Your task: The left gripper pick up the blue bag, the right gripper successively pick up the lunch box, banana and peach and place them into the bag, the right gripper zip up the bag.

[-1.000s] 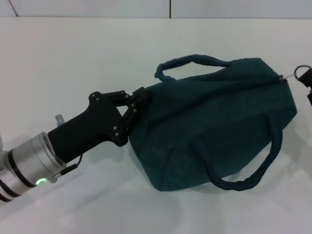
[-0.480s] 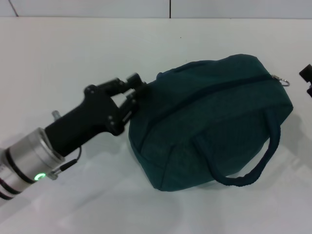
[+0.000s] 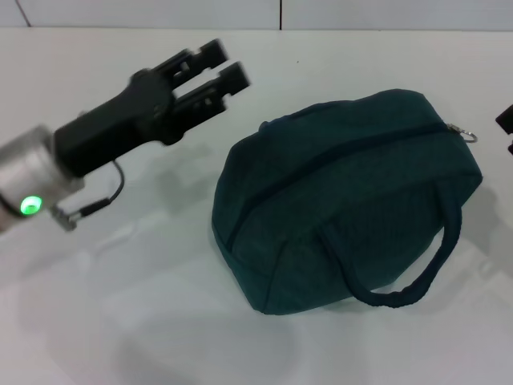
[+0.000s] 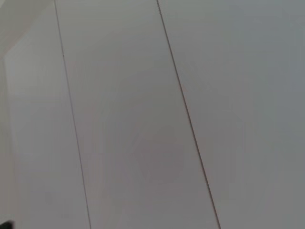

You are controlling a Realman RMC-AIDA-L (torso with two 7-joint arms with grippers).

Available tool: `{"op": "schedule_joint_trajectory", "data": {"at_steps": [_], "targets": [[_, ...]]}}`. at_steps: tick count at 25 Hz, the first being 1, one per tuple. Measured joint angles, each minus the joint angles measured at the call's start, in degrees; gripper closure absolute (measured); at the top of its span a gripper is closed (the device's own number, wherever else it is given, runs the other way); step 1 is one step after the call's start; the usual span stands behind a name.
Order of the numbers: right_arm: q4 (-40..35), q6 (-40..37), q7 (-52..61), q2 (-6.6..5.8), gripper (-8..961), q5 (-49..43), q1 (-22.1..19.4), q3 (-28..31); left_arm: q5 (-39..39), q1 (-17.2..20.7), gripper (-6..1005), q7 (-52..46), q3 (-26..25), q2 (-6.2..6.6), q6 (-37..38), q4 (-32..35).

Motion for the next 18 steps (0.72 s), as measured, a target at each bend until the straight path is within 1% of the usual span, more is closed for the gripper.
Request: {"op": "schedule_joint_trajectory", "data": {"at_steps": [2,3,4,5,7,11,14,15,16,17,18], "targets": [[0.0,0.0,0.0,-0.04,506,-0.1,0.0,-0.3,4.5,-3.1,348,-6.0,-0.1,0.97,-2.6,2.2],[0.0,0.0,0.1,-0.06,507,-0.2,-0.1,-0.4,8.0,-5.2,309,-9.7,-0.2,1.32,-4.6,3.1],[0.0,0.1,0.1,-0.07,507,-0.2,-0.2,-0.4,8.0,-5.2,291,-9.7,-0.2,1.32,-4.6,3.1],[0.0,0.1,0.1,-0.07,507,-0.2,-0.4,-0.4,14.1,-9.6,274,-15.2,-0.3,1.57,-8.1,4.2],[0.0,0.1,0.1,-0.11,507,-0.3,-0.7,-0.5,18.4,-12.7,239,-18.1,-0.3,1.23,-10.4,4.5],[0.2,0.1,0.0,-0.16,508,-0.4,-1.1,-0.5,26.1,-17.8,169,-22.1,-0.3,-0.19,-14.9,4.7],[0.7,0.2,-0.2,-0.17,508,-0.7,-1.2,-0.4,29.0,-19.3,116,-23.4,-0.3,-1.02,-17.0,4.9],[0.8,0.2,-0.3,-0.17,509,-0.8,-1.2,-0.4,29.4,-19.4,119,-23.5,-0.2,-1.30,-17.3,5.3],[1.0,0.3,-0.3,-0.17,509,-0.8,-1.2,-0.4,29.4,-19.4,122,-23.5,-0.2,-1.30,-17.3,5.3],[1.2,0.4,-0.4,-0.17,509,-0.8,-1.2,-0.4,30.0,-19.4,125,-23.7,-0.1,-1.90,-17.6,6.4],[1.3,0.7,-0.5,-0.17,509,-0.8,-1.2,-0.4,30.2,-19.3,125,-23.9,-0.1,-2.04,-17.7,6.8]]}}
